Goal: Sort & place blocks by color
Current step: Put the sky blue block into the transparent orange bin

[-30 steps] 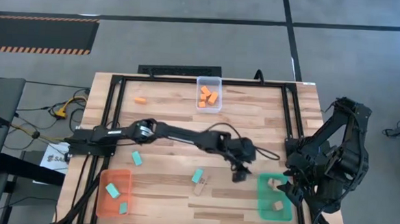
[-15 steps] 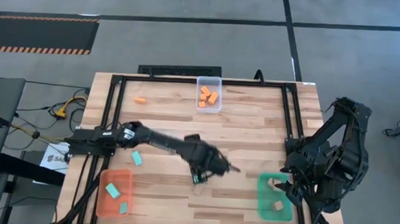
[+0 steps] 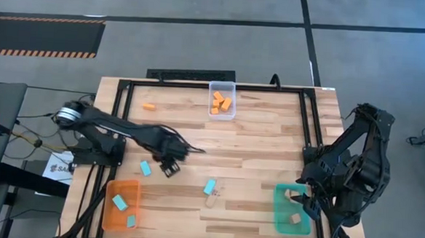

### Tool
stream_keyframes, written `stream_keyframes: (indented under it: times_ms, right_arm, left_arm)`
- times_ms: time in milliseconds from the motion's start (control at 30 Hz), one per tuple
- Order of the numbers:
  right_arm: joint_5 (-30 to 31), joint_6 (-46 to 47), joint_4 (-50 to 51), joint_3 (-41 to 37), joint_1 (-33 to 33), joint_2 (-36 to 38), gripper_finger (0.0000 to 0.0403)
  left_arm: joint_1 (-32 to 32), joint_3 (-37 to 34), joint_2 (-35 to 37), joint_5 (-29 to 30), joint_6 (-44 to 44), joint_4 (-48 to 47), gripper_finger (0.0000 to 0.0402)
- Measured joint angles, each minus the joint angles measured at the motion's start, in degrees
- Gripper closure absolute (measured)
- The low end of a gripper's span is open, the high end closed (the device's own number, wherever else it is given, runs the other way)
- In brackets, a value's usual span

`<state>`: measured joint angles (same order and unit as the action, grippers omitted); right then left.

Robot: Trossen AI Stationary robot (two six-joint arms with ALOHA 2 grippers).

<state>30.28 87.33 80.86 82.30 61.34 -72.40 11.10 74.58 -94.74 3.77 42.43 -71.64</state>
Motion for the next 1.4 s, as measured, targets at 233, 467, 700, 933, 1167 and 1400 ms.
stream_keyframes:
  times_ms: [233,467,700,933,1167,1400]
  right_arm:
    - [0.1,-2.9,-0.1,-0.1,-2.8,0.0,0.0081]
    - [0.0,-7.8,-0.8,-0.1,-8.2,0.0,0.0081]
    - [-1.6,-14.2,-3.2,-0.1,-12.4,0.0,0.0081]
    - [-2.3,-18.2,-4.9,0.0,-14.3,0.0,0.0081]
    - [-3.2,-18.8,-5.1,0.0,-14.6,0.0,0.0081]
    - [-3.3,-18.8,-5.3,0.0,-14.6,0.0,0.0081]
  left_arm:
    - [-6.0,-22.5,18.2,-6.9,31.7,11.0,0.0191]
    - [-7.4,-29.2,24.1,-7.5,39.8,11.0,0.0191]
    - [-7.4,-33.2,22.8,-11.4,47.2,11.7,0.0191]
    - [-6.9,-39.1,22.4,-21.0,49.3,22.0,0.0191]
    - [-5.9,-40.8,22.4,-20.9,53.7,21.6,0.0191]
    - [-5.8,-40.8,22.4,-20.4,55.0,21.6,0.0191]
